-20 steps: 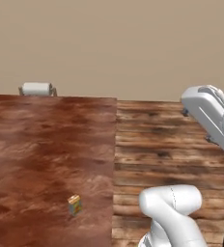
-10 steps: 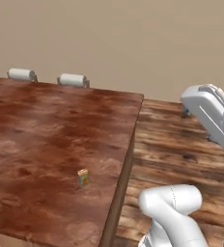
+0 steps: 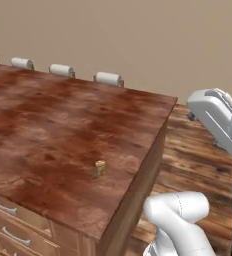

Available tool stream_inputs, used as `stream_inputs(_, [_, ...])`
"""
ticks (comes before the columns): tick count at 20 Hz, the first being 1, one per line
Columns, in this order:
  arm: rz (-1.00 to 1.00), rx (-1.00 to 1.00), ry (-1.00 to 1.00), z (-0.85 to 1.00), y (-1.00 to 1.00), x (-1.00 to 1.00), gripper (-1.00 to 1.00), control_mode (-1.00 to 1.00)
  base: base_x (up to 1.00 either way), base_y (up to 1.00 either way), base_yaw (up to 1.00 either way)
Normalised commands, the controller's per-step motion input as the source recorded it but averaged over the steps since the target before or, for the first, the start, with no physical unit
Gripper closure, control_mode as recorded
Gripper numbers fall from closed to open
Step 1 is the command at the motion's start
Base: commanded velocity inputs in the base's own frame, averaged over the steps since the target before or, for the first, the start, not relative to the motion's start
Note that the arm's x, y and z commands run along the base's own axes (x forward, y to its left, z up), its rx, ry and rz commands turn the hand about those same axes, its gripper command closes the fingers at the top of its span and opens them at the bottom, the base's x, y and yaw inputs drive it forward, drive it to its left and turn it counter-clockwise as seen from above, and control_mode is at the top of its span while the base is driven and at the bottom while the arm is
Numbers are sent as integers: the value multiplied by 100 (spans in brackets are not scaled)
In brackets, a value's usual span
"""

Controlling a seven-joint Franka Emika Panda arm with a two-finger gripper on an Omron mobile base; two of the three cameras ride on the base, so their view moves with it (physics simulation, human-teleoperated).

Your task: Pick the milk, boxed drink, can from the counter and place them in the open cabinet.

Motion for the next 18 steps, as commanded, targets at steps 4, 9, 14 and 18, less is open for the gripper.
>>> stream_inputs(4, [0,0,0,0,0,0,-100,100,0,-24,53])
stream_inputs(9, [0,0,0,0,0,0,-100,100,-16,-19,57])
stream_inputs(14, [0,0,0,0,0,0,-100,100,-13,-16,56])
stream_inputs(18, [0,0,0,0,0,0,-100,100,-10,-18,56])
